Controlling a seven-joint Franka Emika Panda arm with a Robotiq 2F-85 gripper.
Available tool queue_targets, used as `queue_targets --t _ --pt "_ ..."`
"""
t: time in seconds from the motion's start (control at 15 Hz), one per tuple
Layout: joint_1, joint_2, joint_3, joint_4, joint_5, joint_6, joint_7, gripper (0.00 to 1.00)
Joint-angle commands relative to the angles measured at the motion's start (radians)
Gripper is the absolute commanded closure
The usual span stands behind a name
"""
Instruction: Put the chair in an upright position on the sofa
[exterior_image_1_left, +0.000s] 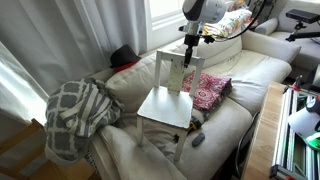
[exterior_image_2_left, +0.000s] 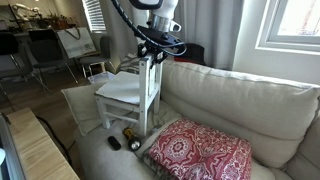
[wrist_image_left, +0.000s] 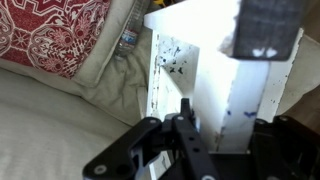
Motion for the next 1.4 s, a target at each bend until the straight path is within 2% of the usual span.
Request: queue_targets --t 0.0,0.67,1.0,1.33 --pt "0.004 -0.070 0.020 -0.006 -0.060 -0.036 -0.059 0.95" --pt "0.060 -0.189 0.045 -0.014 -0.229 -0.096 -0.095 0.95" --pt "0.098 -0.241 0.056 -0.009 -0.292 -0.137 -0.153 0.95" --pt "0.142 -0.234 0.061 0.005 -0.384 -0.146 -0.256 0.95"
